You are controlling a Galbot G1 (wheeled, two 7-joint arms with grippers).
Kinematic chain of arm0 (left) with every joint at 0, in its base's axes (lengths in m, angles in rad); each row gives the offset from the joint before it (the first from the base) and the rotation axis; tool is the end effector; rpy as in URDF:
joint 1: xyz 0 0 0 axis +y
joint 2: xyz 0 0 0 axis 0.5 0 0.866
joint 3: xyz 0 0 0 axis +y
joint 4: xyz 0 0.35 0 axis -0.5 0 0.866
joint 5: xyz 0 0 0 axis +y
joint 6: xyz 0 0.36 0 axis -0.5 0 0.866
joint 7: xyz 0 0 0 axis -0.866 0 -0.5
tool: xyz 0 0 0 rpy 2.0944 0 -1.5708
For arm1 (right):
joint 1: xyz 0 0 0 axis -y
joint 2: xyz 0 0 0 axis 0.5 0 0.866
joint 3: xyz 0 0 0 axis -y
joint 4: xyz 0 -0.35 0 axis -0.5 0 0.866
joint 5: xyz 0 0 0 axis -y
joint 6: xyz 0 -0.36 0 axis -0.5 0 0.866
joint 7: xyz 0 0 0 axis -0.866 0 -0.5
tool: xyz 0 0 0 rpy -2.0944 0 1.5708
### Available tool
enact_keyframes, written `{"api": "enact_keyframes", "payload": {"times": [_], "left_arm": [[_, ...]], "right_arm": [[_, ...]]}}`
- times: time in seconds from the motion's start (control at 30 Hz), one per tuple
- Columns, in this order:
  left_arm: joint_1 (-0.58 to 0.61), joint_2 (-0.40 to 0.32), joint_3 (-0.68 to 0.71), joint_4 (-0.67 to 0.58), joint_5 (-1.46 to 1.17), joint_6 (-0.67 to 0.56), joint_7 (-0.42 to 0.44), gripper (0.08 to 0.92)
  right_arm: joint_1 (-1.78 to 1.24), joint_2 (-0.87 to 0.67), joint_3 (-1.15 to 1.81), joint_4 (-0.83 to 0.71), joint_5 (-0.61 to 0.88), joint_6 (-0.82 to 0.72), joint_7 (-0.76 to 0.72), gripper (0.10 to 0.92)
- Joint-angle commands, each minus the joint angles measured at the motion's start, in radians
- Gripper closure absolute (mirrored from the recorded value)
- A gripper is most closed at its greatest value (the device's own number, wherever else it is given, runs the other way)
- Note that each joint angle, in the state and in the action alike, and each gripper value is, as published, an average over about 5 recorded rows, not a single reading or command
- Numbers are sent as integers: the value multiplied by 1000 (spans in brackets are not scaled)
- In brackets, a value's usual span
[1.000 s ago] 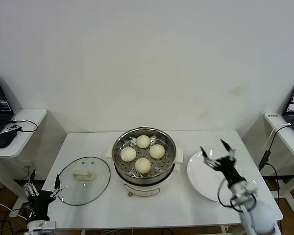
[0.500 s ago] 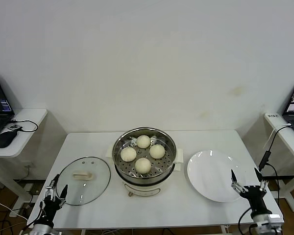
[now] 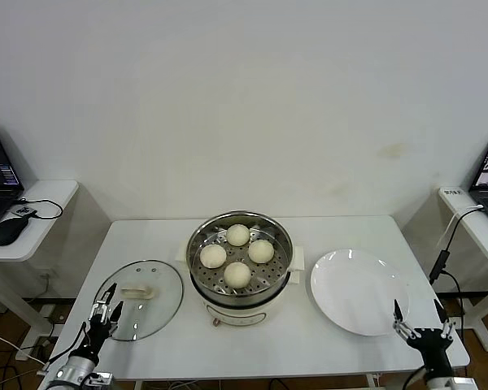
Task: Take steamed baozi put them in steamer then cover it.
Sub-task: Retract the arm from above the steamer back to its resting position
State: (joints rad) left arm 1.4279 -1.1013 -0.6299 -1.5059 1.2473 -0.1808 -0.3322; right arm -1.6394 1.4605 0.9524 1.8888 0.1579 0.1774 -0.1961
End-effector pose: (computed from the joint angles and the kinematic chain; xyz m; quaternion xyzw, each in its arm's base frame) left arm 0.2143 0.2029 -0.4258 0.0645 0.6652 0.7438 0.0080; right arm 0.1350 -0.1675 -0.3564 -0.0728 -0.9939 0.0779 0.0290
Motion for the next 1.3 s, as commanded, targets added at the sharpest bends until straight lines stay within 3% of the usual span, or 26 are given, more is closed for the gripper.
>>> {"api": "enact_keyframes", "payload": {"times": [0.03,0.93,1.03,1.3], "left_arm": [[-108,10,29,66,47,-7,4,177],[-261,-6,96,243,45,-30,14,180],[-266,-7,96,253,44,-36,13,226],[-284,-8,106,292,46,-44,20,459]], "right_arm": [[-23,25,13,8,0,-5,1,203],[-37,46,2,0,-26,-7,-8,203],[-36,45,2,-2,-27,-6,-9,203],[-33,45,-7,-9,-34,-6,-10,203]]}}
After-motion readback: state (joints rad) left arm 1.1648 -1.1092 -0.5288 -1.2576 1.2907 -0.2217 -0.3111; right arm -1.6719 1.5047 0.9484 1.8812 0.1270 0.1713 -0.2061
